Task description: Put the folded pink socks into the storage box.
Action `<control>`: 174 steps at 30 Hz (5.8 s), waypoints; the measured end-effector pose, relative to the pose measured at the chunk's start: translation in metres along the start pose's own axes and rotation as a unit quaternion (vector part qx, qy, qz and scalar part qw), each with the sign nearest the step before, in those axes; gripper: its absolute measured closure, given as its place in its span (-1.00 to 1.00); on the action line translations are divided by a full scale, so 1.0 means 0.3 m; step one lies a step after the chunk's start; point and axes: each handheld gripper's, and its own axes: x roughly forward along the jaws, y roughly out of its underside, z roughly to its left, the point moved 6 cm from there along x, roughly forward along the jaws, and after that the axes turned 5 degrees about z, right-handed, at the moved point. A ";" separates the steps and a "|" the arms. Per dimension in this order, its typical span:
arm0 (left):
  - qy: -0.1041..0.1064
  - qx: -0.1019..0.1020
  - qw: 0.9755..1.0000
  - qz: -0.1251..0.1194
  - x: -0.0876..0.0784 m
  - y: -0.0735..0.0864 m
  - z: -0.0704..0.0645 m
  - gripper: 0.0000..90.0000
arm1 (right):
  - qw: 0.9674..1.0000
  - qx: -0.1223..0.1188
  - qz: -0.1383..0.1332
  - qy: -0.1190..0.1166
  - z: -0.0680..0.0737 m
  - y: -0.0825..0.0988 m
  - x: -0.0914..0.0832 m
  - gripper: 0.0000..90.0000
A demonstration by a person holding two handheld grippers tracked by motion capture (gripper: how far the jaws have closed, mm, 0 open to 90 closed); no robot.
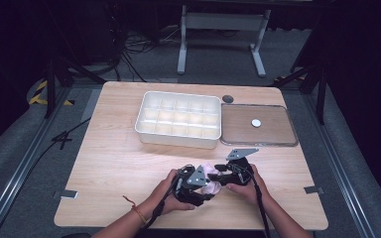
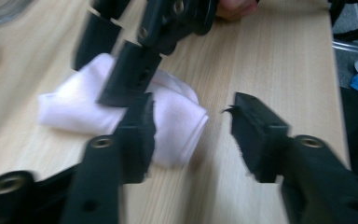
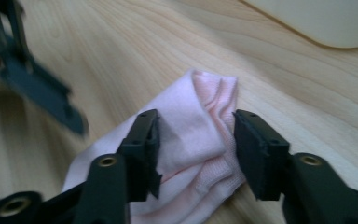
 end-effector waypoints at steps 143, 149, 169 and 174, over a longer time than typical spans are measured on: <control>-0.091 -0.109 0.990 0.017 -0.200 0.431 0.194 -0.72 | 0.967 -0.138 -0.128 0.173 -0.064 -0.409 -0.312 0.60; -0.091 -0.109 0.990 0.017 -0.200 0.431 0.194 -0.71 | 0.968 -0.138 -0.115 0.173 -0.092 -0.444 -0.273 0.61; -0.095 -0.114 0.989 0.018 -0.199 0.430 0.194 -0.72 | 0.962 -0.165 -0.052 0.213 -0.156 -0.475 -0.152 0.61; -0.096 -0.114 0.989 0.019 -0.199 0.430 0.194 -0.71 | 0.962 -0.163 -0.040 0.215 -0.179 -0.485 -0.121 0.61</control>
